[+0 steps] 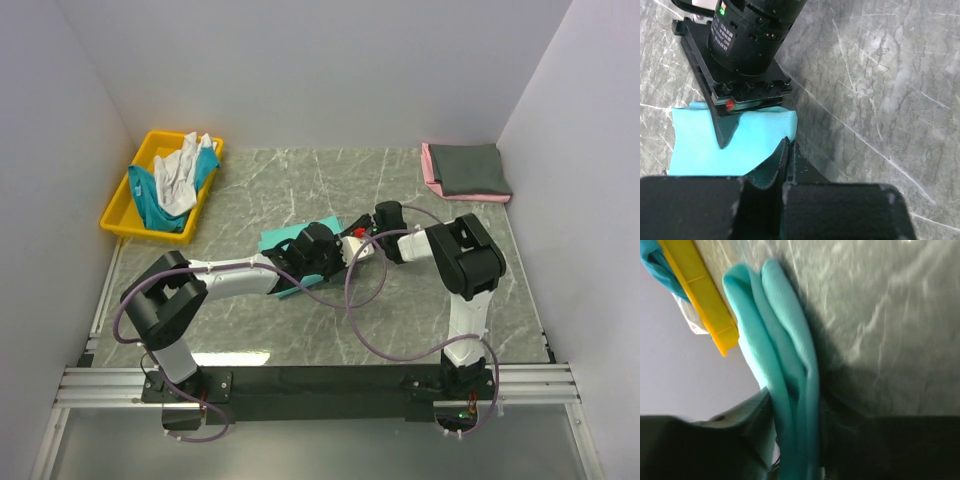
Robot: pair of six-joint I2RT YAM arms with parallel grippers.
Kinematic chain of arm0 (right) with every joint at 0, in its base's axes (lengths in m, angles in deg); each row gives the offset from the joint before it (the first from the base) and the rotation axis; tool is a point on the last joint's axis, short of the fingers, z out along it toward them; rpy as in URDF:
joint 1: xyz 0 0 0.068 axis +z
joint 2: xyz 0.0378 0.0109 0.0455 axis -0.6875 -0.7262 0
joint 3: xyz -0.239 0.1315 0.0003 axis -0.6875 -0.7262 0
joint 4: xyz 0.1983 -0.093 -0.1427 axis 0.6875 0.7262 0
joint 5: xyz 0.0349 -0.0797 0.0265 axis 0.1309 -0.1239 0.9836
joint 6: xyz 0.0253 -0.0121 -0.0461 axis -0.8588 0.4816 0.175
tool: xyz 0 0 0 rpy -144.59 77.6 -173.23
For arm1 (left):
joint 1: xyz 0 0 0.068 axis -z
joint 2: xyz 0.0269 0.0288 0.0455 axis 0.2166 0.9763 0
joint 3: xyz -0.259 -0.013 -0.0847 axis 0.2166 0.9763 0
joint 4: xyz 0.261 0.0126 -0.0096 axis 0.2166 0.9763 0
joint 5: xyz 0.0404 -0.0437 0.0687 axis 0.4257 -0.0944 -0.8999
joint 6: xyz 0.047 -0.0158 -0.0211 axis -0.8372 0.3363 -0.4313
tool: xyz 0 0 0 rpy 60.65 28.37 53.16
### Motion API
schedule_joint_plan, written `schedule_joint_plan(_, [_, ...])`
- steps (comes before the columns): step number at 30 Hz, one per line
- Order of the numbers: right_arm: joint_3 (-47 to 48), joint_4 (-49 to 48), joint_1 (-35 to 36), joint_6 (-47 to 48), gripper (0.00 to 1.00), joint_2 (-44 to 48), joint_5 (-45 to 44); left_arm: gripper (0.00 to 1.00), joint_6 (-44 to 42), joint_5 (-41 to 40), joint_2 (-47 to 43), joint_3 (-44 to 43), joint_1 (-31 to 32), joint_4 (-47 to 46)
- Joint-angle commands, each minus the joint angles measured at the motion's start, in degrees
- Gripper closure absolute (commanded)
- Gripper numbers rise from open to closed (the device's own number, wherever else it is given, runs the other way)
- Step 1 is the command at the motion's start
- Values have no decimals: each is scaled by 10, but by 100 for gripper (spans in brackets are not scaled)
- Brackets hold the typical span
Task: Fold and stack the t-shirts
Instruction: Neatly place the folded tshirt to the corner
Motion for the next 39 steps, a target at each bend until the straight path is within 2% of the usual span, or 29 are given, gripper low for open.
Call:
schedule_joint_plan(1, [27,-5,2,26,73,-13,-14,99,12,22,-15,-18,-2,-33])
schedule_joint_plan(3, [30,-1,1,42,92,-9,-15,99,13,22,-18,-15,-4,-32])
schedule_joint_plan(5, [35,11,-3,60,99,-4,-13,93,20,26,-23,-14,-7,-26])
schedule_joint_plan(6, [40,21,-6,86,100,-1,-15,87,25,32,-35,-14,-9,-21])
schedule_joint_plan(7, [48,39,-9,101,100,3,-19,75,33,37,-44,-14,-16,-7])
schedule_joint_plan(9, [62,71,-21,160,100,19,-33,66,45,64,-84,-11,-30,14])
schedule_joint_plan(10, [81,93,-26,185,100,24,-38,58,51,75,-100,-10,-51,25])
schedule_joint_plan(13, [131,211,-36,306,100,48,-83,47,72,114,-156,-10,-97,84])
schedule_joint_plan(14, [143,234,-37,366,100,61,-98,43,72,114,-168,-10,-106,103])
schedule_joint_plan(16, [167,267,-45,413,100,72,-129,36,73,106,-196,-11,-131,136])
schedule_joint_plan(18, [185,306,-55,479,100,80,-142,16,77,98,-213,-12,-150,161])
schedule_joint_plan(19, [208,329,-67,500,100,78,-145,13,83,93,-216,-14,-156,168])
schedule_joint_plan(20, [223,344,-74,536,100,68,-150,3,85,91,-218,-17,-161,176])
schedule_joint_plan(23, [282,388,-110,589,100,42,-158,1,95,80,-221,-25,-180,204])
schedule_joint_plan(31, [446,421,-177,702,100,-24,-190,1,105,62,-228,-20,-227,257])
schedule_joint_plan(39, [597,431,-226,780,100,-92,-194,1,105,49,-231,-11,-241,258])
